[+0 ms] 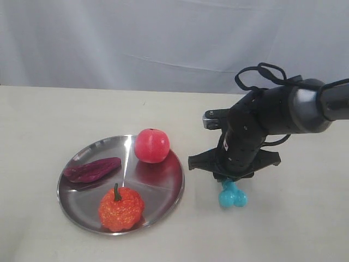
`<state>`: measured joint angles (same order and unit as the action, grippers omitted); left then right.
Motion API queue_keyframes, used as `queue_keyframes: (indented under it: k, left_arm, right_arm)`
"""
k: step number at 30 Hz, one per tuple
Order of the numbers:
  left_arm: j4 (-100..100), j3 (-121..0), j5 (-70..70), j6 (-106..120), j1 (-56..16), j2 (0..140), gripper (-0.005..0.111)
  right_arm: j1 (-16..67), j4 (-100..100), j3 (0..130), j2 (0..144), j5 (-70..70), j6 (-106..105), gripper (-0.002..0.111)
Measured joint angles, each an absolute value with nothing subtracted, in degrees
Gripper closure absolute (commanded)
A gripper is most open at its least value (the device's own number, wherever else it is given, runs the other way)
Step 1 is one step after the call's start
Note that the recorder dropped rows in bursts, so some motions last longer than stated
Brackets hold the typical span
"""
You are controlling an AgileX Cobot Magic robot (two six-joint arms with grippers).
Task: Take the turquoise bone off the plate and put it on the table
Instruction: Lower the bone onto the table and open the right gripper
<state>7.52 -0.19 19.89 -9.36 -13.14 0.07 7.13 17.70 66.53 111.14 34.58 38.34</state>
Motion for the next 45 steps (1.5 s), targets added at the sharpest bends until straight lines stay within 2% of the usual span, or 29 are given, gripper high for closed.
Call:
queue_keyframes:
  k: [45]
  left_arm:
    - [7.5, -0.2, 19.9, -9.4, -13.1, 0.1, 0.107]
  right_arm:
    - [8.3, 16.4, 66.5, 113.1, 36.3, 37.3, 0.108]
